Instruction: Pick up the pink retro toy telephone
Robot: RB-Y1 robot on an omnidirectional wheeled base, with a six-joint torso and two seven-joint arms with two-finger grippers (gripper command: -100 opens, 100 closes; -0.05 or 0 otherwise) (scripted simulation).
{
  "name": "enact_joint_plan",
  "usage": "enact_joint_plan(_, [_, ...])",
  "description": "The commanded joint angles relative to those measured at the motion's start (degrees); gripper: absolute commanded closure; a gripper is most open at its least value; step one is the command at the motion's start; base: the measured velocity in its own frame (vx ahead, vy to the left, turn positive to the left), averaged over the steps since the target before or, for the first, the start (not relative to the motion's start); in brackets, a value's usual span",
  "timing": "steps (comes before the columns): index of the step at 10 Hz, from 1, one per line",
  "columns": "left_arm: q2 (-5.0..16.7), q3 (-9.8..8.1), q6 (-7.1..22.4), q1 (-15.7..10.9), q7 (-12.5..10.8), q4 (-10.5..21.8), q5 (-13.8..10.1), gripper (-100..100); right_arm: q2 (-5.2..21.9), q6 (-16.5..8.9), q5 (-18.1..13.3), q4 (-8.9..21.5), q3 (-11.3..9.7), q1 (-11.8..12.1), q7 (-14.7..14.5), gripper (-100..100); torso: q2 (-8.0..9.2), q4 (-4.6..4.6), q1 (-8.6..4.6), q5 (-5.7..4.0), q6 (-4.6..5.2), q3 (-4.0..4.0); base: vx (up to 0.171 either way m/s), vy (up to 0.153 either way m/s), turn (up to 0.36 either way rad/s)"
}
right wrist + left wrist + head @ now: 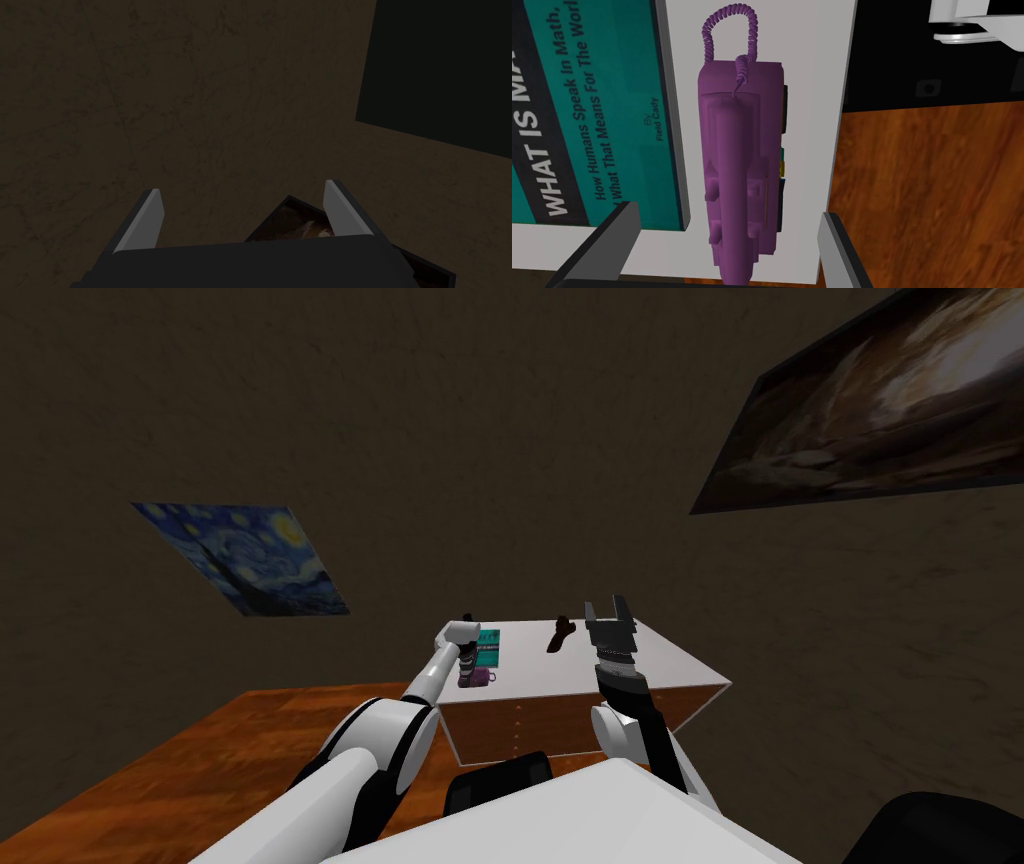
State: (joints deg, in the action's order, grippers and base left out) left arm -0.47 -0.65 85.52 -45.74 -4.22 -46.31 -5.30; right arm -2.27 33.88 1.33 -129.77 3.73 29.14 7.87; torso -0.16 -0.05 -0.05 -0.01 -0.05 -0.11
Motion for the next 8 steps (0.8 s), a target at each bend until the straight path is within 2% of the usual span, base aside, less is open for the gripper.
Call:
enact_joint_plan(1, [0.0,0.0,0.0,0.0,0.0,0.0,0.0,0,0.0,0.0,0.0,0.0,0.0,0.0,0.0,0,0.0,0.0,0.0,0.0,0.0,0.0,0.007,-0.001,0.001])
enact_joint_plan(2, [1.7,-0.79,-0.8,0.2,1.5,1.0,-0.8,-100,0.0,0.0,0.0,0.0,0.0,0.0,0.0,0,0.12,0.03,0.02,0.0,0.0,0.07,-0.013,-0.052,-0.076])
enact_joint_plan(4, [5.0,-2.37,-2.4,0.5,4.4,3.1,-2.3,-100,0.0,0.0,0.0,0.0,0.0,0.0,0.0,0,0.24,0.06,-0.33,-0.07,0.02,0.14,-0.022,-0.128,-0.084])
enact_joint_plan(6, [5.0,-2.37,-2.4,0.5,4.4,3.1,-2.3,-100,0.0,0.0,0.0,0.0,0.0,0.0,0.0,0,0.28,0.07,-0.32,-0.08,0.01,0.17,-0.012,-0.057,-0.01])
enact_joint_plan(8, [8.3,-3.95,-3.9,0.9,7.3,5.1,-3.8,-100,0.0,0.0,0.0,0.0,0.0,0.0,0.0,0,0.28,0.06,-0.11,-0.02,0.01,0.16,-0.015,-0.06,-0.081])
